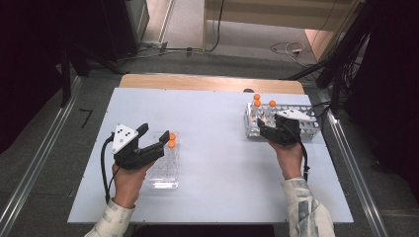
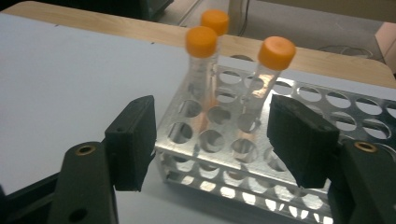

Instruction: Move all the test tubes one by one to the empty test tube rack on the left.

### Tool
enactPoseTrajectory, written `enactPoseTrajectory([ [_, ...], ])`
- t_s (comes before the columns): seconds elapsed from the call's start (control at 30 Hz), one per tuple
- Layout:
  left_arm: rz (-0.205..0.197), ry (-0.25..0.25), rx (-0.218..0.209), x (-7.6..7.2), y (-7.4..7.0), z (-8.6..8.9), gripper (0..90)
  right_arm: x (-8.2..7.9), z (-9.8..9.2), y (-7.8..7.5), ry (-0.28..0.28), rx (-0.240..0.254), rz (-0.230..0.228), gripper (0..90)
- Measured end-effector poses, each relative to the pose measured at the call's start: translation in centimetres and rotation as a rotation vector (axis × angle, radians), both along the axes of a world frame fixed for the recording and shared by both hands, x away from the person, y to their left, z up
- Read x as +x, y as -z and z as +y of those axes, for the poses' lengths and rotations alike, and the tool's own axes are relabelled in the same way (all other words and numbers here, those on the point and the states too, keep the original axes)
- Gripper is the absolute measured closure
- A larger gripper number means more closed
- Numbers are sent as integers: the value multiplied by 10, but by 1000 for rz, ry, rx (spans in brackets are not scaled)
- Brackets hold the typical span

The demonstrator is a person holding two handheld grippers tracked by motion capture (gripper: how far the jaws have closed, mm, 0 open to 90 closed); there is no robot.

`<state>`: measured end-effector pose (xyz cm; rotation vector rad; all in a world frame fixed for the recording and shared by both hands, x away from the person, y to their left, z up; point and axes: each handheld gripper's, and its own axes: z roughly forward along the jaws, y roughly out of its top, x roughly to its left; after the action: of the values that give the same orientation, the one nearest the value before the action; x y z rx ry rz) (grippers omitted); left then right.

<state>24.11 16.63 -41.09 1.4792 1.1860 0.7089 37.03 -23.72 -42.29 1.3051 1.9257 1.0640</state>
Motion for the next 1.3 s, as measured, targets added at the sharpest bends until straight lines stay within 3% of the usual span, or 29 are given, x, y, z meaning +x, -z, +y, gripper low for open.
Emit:
enactPoseTrajectory([
  [0.2, 0, 2, -1, 0, 0, 0, 247, 21, -3, 5, 36, -13, -31, 472],
  [0.43, 2, 1, -1, 0, 0, 1, 247, 39, -12, 12, 81, 8, -27, 571],
  [0.57, 1, 2, -1, 0, 0, 0, 247, 46, -15, 15, 86, 36, -10, 605],
  [1.03, 3, 10, 19, 0, 1, -3, 248, 59, -5, 25, 84, 30, -3, 708],
  [1.3, 3, 10, 18, -1, 1, -3, 248, 61, -6, 27, 82, 29, -7, 717],
])
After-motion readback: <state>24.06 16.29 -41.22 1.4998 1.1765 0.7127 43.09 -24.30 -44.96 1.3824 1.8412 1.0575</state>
